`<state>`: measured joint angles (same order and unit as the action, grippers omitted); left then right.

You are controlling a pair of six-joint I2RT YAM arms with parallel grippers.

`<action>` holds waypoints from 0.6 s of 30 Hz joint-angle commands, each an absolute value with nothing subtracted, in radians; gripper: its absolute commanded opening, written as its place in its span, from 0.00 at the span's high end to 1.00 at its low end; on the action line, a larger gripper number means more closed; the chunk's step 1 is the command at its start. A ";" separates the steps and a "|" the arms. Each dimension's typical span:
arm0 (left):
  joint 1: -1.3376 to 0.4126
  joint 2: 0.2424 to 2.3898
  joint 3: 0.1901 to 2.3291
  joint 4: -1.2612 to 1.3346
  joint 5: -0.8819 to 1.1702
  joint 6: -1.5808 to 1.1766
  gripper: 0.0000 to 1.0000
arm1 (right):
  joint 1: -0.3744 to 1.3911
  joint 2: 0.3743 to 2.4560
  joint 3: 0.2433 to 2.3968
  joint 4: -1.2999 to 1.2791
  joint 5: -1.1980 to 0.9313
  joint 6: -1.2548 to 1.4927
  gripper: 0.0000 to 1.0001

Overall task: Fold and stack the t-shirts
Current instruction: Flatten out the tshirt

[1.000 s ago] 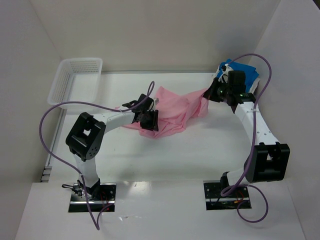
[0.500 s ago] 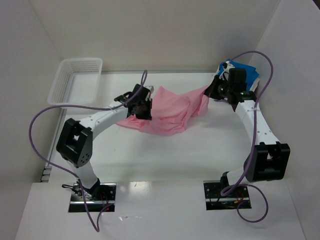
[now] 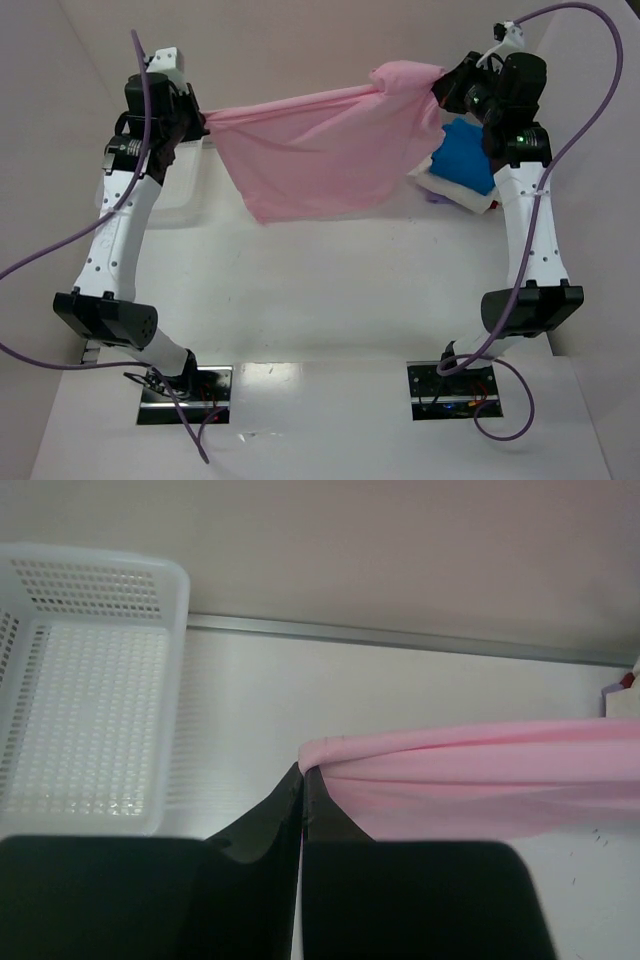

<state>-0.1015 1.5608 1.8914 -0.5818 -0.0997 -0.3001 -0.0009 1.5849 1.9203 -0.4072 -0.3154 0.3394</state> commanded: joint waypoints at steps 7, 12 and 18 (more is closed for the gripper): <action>-0.014 1.541 2.096 -0.653 -0.161 -0.191 1.00 | -0.026 1.589 2.115 -0.383 -0.215 0.350 1.00; -0.014 1.562 2.194 -0.667 -0.175 -0.186 1.00 | -0.026 1.539 2.047 -0.344 -0.230 0.341 1.00; -0.014 1.591 2.292 -0.703 -0.148 -0.186 1.00 | -0.026 1.440 1.915 -0.310 -0.259 0.341 1.00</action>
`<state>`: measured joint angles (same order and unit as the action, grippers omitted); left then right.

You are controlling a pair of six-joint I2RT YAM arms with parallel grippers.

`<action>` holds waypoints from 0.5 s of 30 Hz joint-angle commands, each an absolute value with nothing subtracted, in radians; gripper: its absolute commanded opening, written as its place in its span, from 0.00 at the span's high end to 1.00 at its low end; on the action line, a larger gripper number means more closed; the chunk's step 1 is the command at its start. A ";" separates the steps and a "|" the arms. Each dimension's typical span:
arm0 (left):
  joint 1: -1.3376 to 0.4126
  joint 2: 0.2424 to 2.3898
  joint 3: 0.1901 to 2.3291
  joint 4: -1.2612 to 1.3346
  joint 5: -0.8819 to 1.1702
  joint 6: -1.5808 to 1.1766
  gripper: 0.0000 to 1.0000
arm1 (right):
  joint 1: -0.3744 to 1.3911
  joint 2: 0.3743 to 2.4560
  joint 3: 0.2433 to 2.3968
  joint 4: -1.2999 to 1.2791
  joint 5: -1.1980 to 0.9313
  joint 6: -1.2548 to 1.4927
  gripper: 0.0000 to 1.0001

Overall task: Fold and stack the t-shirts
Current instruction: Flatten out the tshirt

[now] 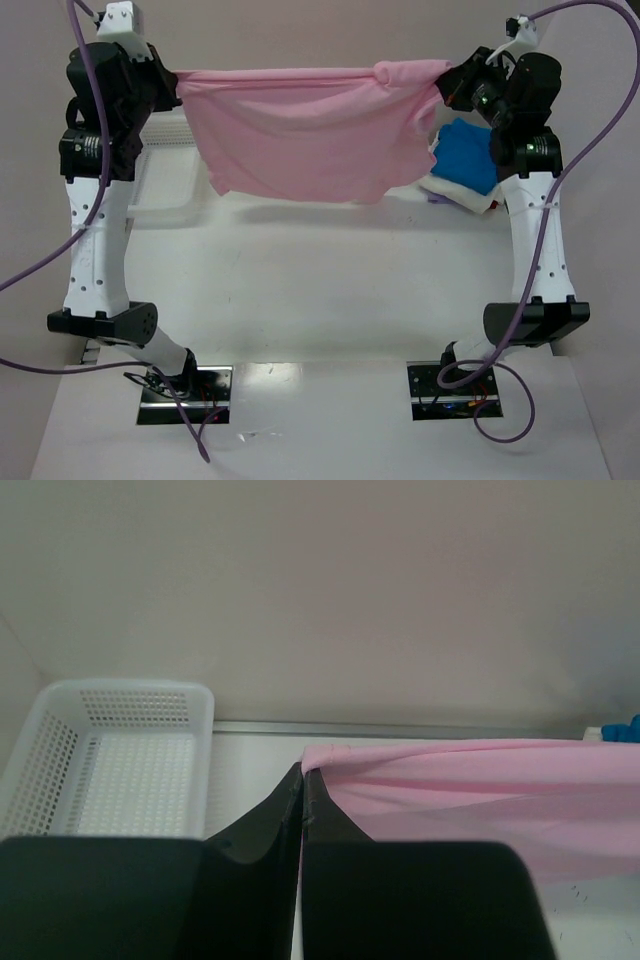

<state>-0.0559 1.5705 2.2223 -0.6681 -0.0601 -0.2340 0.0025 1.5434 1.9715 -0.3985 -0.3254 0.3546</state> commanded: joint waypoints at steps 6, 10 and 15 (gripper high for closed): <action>-0.014 1.567 2.178 -0.732 -0.058 -0.186 1.00 | -0.026 1.334 1.735 -0.310 -0.288 0.350 1.00; -0.014 1.475 1.959 -0.739 0.019 -0.195 1.00 | -0.026 1.266 1.603 -0.310 -0.288 0.350 1.00; -0.014 1.334 1.580 -0.721 0.208 -0.204 0.99 | -0.026 1.235 1.487 -0.310 -0.298 0.341 1.00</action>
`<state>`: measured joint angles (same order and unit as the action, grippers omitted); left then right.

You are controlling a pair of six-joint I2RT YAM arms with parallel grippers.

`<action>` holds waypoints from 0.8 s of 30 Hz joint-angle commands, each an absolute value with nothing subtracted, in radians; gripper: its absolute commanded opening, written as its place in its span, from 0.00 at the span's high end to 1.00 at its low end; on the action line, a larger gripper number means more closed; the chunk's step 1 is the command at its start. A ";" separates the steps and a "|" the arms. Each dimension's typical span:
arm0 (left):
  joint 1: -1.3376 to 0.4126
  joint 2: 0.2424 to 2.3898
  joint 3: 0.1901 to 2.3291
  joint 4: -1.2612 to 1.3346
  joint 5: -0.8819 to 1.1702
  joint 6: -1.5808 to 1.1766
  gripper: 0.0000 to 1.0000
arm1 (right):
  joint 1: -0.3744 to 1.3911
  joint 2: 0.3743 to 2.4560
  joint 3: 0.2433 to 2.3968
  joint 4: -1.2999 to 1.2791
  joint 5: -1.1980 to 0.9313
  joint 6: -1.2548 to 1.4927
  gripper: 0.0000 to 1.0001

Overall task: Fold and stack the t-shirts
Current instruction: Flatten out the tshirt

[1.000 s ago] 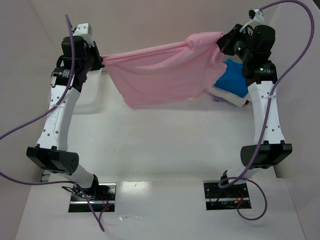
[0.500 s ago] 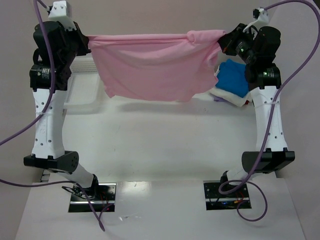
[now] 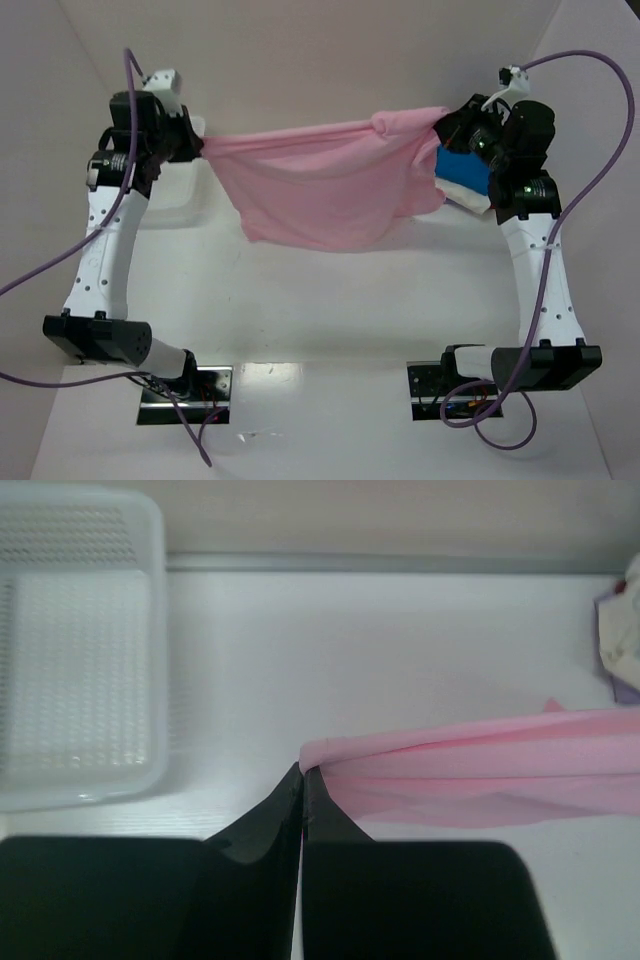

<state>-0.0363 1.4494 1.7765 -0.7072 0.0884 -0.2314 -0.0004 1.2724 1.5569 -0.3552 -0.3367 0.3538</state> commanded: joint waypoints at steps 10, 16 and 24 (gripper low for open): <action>-0.014 1.282 1.268 -0.710 0.353 -0.233 0.85 | -0.026 1.235 1.355 -0.281 -0.319 0.341 1.00; -0.014 1.292 1.220 -0.690 0.438 -0.233 0.86 | -0.026 1.226 1.338 -0.290 -0.331 0.331 1.00; -0.204 1.381 1.136 -0.637 0.477 -0.255 0.74 | -0.026 1.230 1.233 -0.290 -0.322 0.307 1.00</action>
